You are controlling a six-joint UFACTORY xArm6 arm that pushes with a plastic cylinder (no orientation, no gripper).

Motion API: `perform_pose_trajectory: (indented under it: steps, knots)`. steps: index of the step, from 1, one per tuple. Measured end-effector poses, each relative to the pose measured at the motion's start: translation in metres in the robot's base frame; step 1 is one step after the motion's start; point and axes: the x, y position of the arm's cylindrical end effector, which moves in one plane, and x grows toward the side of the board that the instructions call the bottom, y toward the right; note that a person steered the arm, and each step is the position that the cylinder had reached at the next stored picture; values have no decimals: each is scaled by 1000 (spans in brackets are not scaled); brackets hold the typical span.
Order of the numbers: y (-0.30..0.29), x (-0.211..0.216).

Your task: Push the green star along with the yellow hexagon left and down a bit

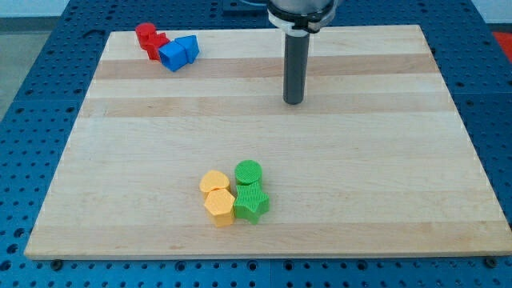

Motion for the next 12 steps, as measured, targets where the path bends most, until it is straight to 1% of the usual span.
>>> perform_pose_trajectory:
  steps: [1, 3, 4, 5, 6, 8, 11, 12]
  knots:
    - [19, 15]
    - [76, 55]
    - [78, 89]
    - [89, 112]
    - [93, 113]
    - [62, 103]
    - [32, 140]
    - [3, 163]
